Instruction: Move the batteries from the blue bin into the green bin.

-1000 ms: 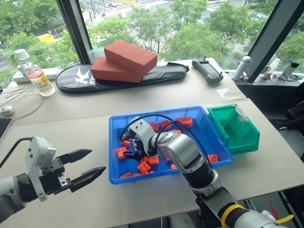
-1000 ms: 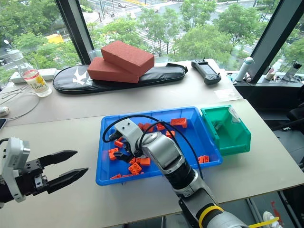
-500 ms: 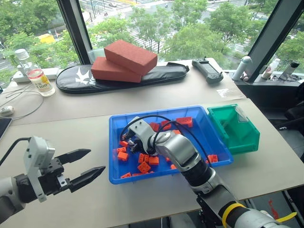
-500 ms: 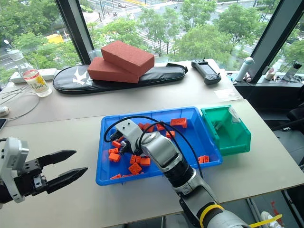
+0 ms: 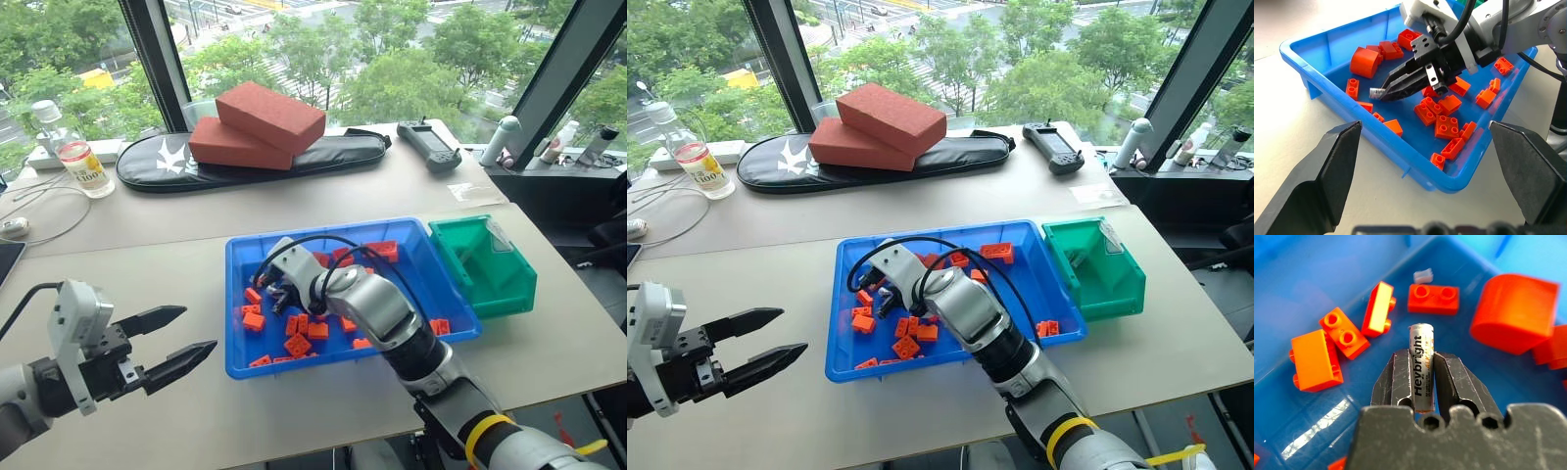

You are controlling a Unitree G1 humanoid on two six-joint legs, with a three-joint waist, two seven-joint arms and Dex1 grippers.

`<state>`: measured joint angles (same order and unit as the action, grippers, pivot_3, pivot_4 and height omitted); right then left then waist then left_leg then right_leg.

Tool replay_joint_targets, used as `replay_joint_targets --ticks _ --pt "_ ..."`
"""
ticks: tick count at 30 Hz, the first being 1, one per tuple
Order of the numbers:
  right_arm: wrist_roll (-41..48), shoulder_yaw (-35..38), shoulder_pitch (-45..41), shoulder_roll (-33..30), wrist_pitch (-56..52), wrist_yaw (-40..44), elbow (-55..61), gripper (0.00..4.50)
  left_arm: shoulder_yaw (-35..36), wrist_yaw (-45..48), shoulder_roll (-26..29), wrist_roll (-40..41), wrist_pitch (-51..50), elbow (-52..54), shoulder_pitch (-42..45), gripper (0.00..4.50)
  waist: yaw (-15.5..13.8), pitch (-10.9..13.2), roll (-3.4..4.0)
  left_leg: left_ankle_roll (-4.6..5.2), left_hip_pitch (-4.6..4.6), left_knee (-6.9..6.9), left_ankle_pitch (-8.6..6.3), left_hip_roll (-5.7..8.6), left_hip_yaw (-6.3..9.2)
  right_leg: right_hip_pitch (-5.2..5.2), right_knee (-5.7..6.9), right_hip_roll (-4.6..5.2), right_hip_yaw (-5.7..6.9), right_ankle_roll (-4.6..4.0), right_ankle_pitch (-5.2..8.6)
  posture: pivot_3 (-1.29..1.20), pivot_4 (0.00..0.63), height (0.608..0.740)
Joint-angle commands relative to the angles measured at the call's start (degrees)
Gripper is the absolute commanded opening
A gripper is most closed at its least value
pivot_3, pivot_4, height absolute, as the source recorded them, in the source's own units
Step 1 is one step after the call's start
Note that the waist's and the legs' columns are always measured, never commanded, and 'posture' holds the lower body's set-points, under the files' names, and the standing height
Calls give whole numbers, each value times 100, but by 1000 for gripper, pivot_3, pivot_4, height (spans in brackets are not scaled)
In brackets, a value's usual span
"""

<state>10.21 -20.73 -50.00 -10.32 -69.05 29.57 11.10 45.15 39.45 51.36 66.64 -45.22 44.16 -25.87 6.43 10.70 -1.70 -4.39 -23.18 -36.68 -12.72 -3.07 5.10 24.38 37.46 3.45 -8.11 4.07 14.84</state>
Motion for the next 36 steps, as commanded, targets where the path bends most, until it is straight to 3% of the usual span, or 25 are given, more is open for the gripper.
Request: replay_joint_targets --ticks 1,3,5,9,14,20,21,23,29,32,36 --pt "911 1643 -347 -671 -101 747 789 301 -38 43 41 31 83 -37 151 4500 -24 0 0 0 0 0 0 0 0 0 -2 0 0 0 0 0 150 740" --pt "1147 2520 -543 -1280 40 943 539 301 -132 74 48 -12 101 -94 254 4500 -71 0 0 2 -2 1 -1 0 1 -2 -10 0 2 0 0 0 150 740" --pt "805 3120 -655 -2081 538 689 -388 301 -278 93 53 -64 129 -145 381 4500 -115 2 2 4 -1 2 -2 1 1 -11 -25 2 3 2 -1 0 150 740" --pt "142 2956 -172 -3124 1305 383 -1536 301 -538 113 28 -175 160 -222 580 4500 -163 -2 -7 6 -1 2 -4 3 -5 -20 -49 4 1 5 -3 0 150 740" --pt "-42 2598 606 -3386 1398 447 -1488 301 -693 226 39 -306 185 -348 759 4500 11 7 9 10 12 39 -4 2 -27 -2 -40 -1 -32 2 -1 0 150 740" --pt "-75 2633 933 -3514 1198 290 -1480 301 -793 307 32 -416 205 -441 907 4500 34 20 30 10 11 35 -4 4 -29 -3 -36 0 -36 4 -2 0 150 740" --pt "-76 2668 960 -3519 1233 261 -1479 1089 -807 318 33 -429 209 -455 929 4500 23 20 29 10 10 32 -4 4 -29 -4 -37 0 -36 5 -1 0 150 740" --pt "-41 2692 1004 -3558 1299 275 -1413 1532 -824 350 31 -466 217 -481 950 4500 -6 20 29 10 10 28 -4 4 -29 -8 -39 1 -35 7 -1 0 150 740" --pt "352 2847 798 -3853 1466 831 -1114 3556 -890 457 22 -574 264 -577 1039 4500 -61 20 30 10 9 26 -4 5 -29 -7 -38 1 -35 9 -2 0 150 740" --pt "708 2997 503 -3922 1710 1255 -997 3556 -907 504 12 -621 266 -600 1067 4500 -55 20 30 10 10 26 -4 4 -29 -7 -38 1 -35 8 -2 0 150 740" --pt "1505 2959 543 -3926 2298 2552 -415 3556 -950 595 29 -676 285 -639 1116 4500 -79 20 30 10 12 27 -4 3 -29 -9 -37 1 -33 9 -2 0 150 740"
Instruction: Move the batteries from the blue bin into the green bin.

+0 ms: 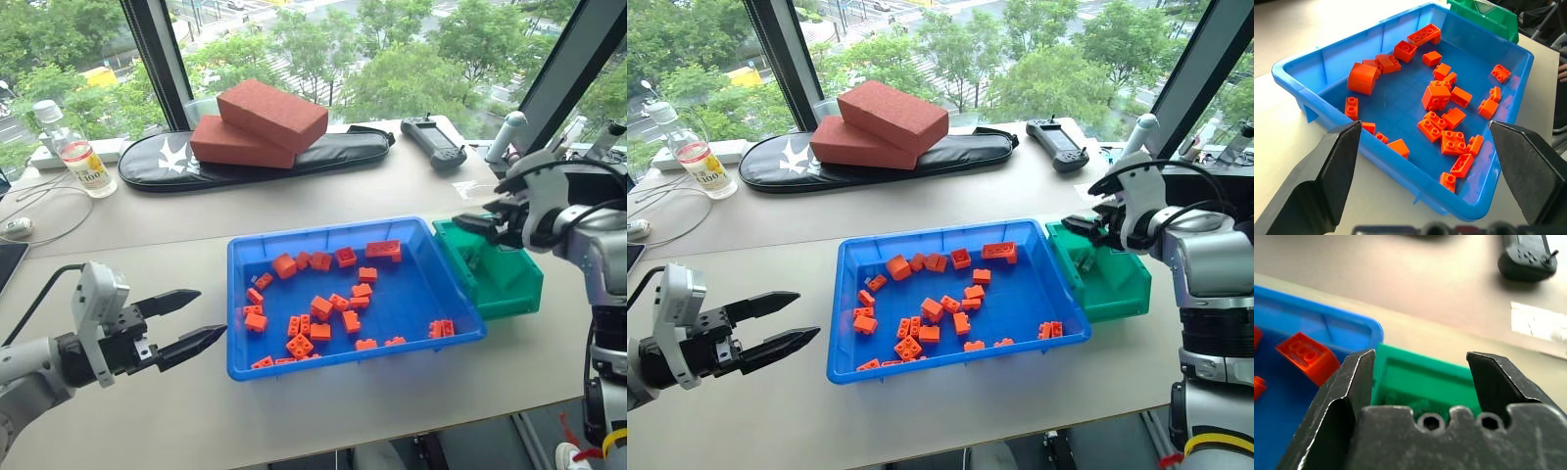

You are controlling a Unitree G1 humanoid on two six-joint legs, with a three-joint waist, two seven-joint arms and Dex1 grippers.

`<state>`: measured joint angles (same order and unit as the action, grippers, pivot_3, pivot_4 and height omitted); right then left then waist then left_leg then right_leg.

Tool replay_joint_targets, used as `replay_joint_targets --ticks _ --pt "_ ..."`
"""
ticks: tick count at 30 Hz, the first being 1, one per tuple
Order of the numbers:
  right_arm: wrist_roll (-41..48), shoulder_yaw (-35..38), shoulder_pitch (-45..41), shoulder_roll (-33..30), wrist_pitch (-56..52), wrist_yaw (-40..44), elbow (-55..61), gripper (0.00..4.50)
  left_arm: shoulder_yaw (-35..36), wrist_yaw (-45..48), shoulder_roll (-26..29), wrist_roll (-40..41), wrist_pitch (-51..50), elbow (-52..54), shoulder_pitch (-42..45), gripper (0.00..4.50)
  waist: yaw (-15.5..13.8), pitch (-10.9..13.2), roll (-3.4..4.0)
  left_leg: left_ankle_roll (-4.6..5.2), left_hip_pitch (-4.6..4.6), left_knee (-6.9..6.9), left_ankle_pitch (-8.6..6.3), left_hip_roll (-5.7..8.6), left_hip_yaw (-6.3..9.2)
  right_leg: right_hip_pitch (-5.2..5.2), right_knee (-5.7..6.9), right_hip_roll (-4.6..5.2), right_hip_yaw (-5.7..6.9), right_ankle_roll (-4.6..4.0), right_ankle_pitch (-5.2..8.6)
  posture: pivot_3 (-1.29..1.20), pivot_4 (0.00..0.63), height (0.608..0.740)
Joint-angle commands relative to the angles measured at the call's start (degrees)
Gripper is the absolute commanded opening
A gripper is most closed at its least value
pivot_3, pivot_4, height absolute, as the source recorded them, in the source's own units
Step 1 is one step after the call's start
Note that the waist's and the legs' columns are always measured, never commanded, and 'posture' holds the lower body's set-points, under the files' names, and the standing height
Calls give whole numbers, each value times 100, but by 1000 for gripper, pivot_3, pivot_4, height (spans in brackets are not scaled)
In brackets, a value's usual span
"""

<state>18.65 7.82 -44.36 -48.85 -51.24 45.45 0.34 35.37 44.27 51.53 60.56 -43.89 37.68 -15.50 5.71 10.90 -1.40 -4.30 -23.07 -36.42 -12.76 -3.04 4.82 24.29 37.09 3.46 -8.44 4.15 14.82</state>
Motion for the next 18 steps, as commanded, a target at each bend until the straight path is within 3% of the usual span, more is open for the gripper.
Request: replay_joint_targets --ticks 1,4,6,11,18 --pt "885 -38 158 -86 711 1464 930 3556 -5 127 20 -47 153 -17 148 4500 -9 0 0 0 0 0 0 0 1 -2 -1 0 2 0 0 0 150 740" --pt "1317 -390 525 20 1042 2395 1279 3556 -76 154 27 5 138 -42 304 4500 -38 -2 -4 0 -1 -1 0 -1 7 -9 -4 0 10 1 0 0 150 740" --pt "1457 -533 558 250 1205 2587 1246 3556 -123 187 25 -8 134 -24 360 4500 -34 -2 -4 0 -3 -12 0 -1 9 -13 -4 2 13 3 -2 0 150 740" --pt "1428 -650 760 873 2113 2801 1032 3556 -178 193 6 91 115 86 469 4500 -30 -2 -4 -1 -4 -30 1 -1 10 -13 6 1 14 6 -7 0 150 740" --pt "1332 -647 974 750 2475 2998 880 3556 -288 103 -105 173 128 208 504 4500 -64 -2 -3 -1 -7 -30 1 0 11 -10 4 1 14 7 -7 0 150 740"
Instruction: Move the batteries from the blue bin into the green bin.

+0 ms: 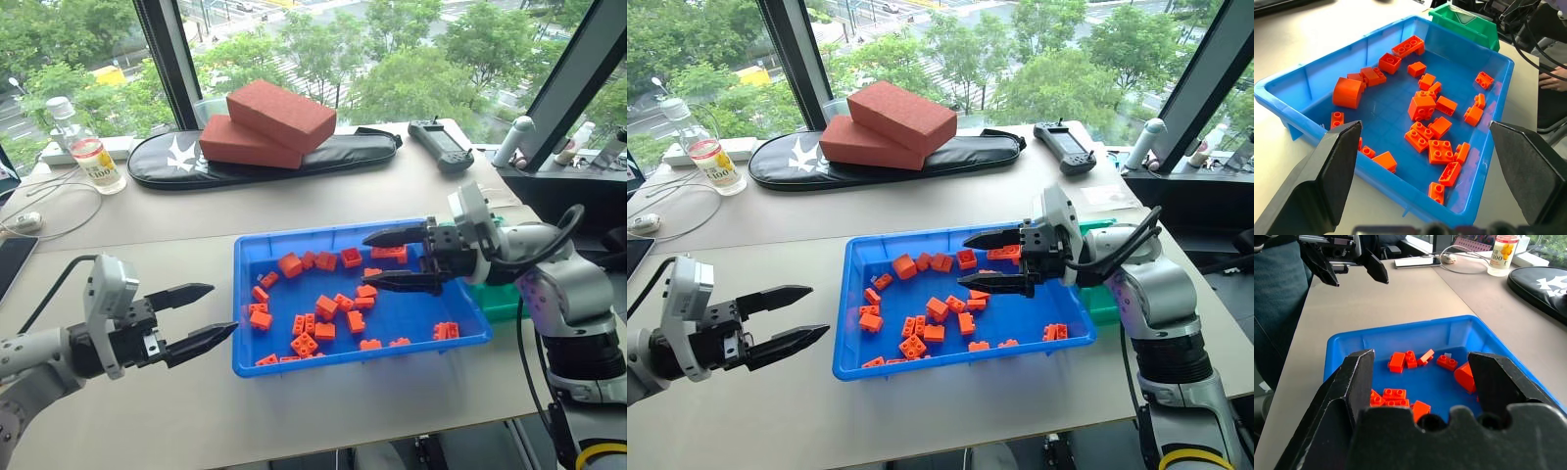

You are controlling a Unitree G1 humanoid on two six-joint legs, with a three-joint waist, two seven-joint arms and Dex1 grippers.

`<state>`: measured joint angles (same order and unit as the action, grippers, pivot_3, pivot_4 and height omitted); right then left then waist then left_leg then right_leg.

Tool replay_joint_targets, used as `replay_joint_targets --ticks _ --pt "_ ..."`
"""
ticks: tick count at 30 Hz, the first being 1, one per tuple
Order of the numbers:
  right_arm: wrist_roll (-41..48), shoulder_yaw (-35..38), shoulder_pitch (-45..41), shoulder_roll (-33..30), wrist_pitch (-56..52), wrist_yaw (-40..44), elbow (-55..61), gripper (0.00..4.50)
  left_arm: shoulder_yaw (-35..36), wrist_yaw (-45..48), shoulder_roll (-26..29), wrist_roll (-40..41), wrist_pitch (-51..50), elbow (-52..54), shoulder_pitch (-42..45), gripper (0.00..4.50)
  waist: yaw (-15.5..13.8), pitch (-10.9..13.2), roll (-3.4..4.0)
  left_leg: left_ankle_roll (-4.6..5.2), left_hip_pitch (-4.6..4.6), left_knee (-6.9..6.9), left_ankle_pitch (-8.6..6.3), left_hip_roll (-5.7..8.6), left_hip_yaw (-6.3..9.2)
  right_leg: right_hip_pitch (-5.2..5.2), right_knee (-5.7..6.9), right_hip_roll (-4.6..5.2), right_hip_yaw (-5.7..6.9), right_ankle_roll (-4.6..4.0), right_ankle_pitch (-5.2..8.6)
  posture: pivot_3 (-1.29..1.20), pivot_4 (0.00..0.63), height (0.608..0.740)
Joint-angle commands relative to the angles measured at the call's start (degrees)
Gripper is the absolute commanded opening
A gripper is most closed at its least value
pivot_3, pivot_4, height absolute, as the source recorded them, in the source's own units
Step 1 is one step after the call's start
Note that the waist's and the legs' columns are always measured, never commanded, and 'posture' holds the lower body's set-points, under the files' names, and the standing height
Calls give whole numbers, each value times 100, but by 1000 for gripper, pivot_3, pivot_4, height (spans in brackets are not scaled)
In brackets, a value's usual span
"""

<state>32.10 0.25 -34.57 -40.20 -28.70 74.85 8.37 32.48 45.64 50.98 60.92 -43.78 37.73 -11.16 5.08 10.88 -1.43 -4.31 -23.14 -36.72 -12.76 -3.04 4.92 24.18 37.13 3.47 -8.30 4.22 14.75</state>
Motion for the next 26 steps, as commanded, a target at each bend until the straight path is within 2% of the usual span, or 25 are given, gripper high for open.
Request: replay_joint_targets --ticks 1,26 --pt "-33 104 12 -136 255 59 64 3556 -12 -45 -64 133 119 212 80 4500 -2 0 0 0 1 0 0 0 0 0 1 0 0 0 0 0 150 740" --pt "-550 -304 154 -118 578 -23 -125 3556 -289 -315 -171 211 75 11 695 4500 -17 0 0 0 5 -2 0 0 0 -4 4 -1 0 -1 0 0 150 740"
